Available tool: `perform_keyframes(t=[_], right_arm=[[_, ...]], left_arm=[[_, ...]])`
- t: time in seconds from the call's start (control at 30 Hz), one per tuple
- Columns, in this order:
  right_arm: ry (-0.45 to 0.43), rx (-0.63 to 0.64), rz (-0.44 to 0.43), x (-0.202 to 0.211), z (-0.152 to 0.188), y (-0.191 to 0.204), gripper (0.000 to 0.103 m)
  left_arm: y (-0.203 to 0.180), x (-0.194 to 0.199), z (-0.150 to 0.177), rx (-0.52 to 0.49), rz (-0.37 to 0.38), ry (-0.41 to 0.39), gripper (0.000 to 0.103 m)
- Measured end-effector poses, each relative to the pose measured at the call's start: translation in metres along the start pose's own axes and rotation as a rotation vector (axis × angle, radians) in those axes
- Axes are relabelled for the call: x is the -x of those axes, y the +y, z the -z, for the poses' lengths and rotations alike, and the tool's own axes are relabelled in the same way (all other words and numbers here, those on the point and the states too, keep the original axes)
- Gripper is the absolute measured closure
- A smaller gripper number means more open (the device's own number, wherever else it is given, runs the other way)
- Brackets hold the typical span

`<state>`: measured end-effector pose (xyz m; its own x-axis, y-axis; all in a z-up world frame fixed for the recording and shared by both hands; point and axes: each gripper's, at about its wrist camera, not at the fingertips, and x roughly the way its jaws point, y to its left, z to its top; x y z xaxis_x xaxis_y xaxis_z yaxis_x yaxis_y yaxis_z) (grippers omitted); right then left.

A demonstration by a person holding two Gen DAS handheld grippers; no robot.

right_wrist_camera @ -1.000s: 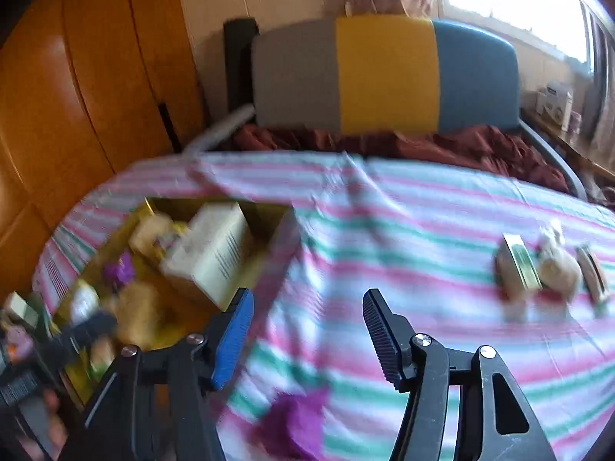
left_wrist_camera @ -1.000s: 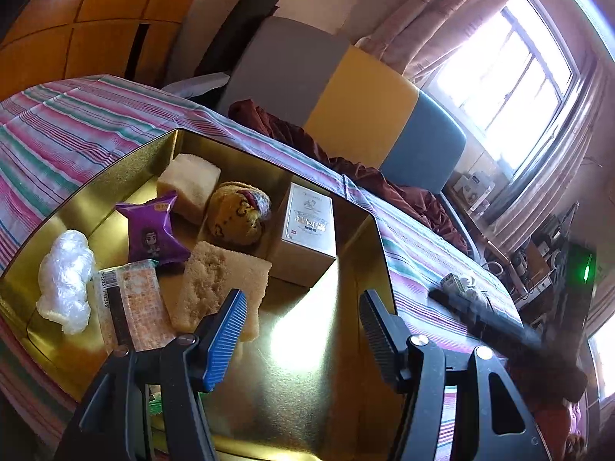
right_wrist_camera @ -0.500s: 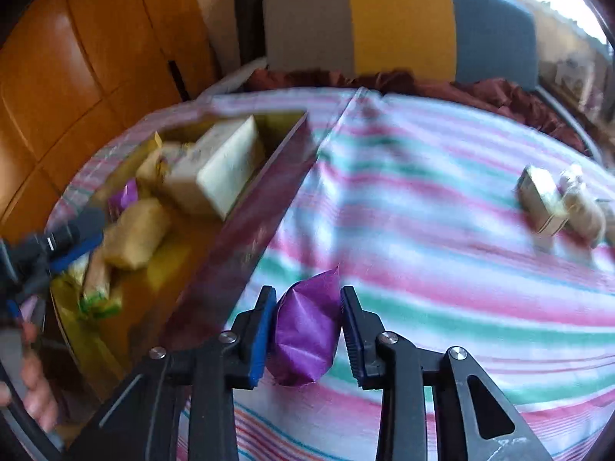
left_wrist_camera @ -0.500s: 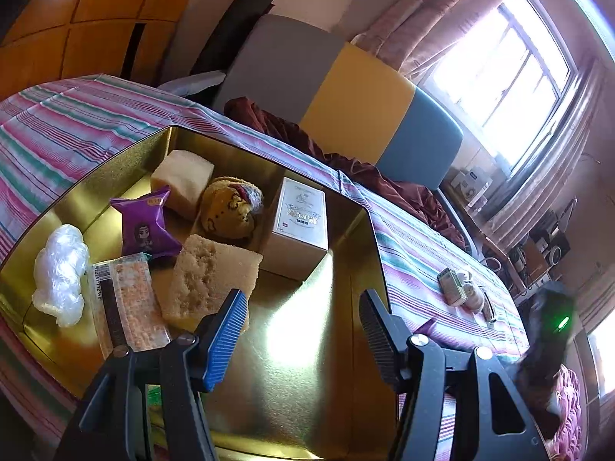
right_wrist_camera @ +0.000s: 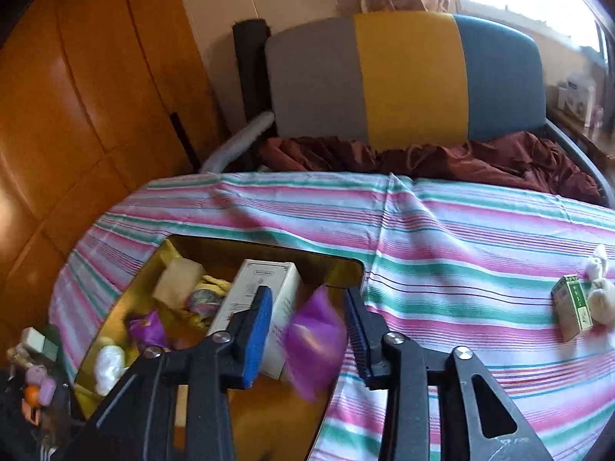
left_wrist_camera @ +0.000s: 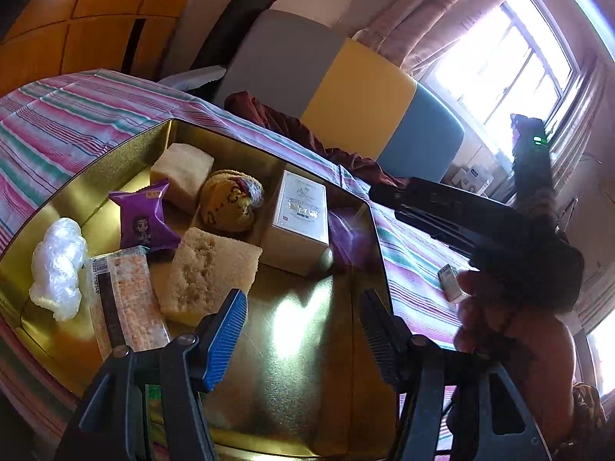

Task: Organize objects
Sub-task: 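Carry the purple packet to the gold tray and open the right tool, then move both tools away from the tray toward the items on the bed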

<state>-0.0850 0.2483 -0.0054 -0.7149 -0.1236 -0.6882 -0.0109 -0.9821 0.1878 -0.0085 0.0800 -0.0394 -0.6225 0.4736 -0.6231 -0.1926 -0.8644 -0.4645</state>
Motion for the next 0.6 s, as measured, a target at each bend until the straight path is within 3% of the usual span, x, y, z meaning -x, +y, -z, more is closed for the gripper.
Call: perform_keyframes(t=[0.2, 0.6], right_arm=[[-0.026, -0.021, -0.002, 0.014, 0.012, -0.012, 0.042], [-0.032, -0.018, 0.011, 0.037, 0.044, -0.027, 0.037]], left_arm=[[-0.001, -0.003, 0.004, 0.003, -0.001, 0.012, 0.041], [-0.018, -0.001, 0.012, -0.048, 0.012, 0.02, 0.041]])
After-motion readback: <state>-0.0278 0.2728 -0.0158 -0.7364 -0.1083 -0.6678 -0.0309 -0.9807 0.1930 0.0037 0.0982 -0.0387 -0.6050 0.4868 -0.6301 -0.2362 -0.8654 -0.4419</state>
